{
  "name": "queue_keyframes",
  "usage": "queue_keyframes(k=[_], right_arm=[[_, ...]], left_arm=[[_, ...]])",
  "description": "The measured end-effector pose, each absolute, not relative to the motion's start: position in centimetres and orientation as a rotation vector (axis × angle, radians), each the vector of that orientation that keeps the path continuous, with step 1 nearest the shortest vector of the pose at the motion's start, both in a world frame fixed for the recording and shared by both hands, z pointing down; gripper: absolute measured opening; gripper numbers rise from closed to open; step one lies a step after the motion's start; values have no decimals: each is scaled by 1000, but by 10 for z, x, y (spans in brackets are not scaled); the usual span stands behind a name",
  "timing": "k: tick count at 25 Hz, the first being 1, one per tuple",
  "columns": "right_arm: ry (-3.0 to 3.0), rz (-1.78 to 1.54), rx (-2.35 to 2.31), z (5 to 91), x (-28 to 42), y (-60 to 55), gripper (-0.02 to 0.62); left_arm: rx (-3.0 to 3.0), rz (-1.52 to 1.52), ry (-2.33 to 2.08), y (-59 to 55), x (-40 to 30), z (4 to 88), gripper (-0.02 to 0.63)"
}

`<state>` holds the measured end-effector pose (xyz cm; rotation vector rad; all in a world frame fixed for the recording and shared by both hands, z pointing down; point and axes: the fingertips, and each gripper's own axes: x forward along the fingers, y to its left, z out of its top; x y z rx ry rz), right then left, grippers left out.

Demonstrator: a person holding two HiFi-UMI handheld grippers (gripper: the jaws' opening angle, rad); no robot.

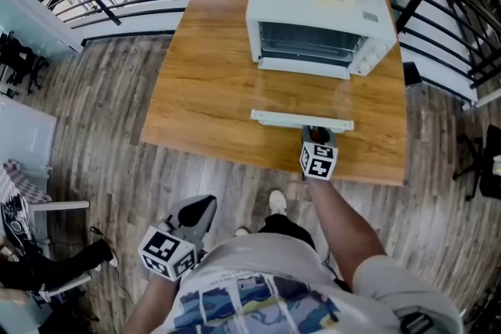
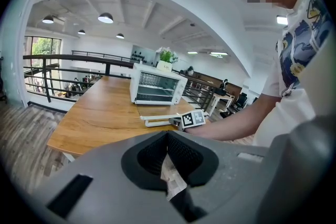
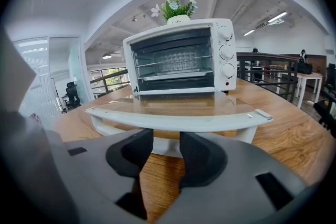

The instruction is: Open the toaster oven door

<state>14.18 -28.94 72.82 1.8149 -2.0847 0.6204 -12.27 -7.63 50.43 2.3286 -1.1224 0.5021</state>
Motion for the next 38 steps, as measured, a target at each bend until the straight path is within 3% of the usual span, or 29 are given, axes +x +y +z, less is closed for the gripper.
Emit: queue_keyframes(k=[38], right_arm=[[-2062, 601, 1831, 729, 142, -291, 143]], left_arm=[[2339, 511, -1092, -89, -118, 510, 3]])
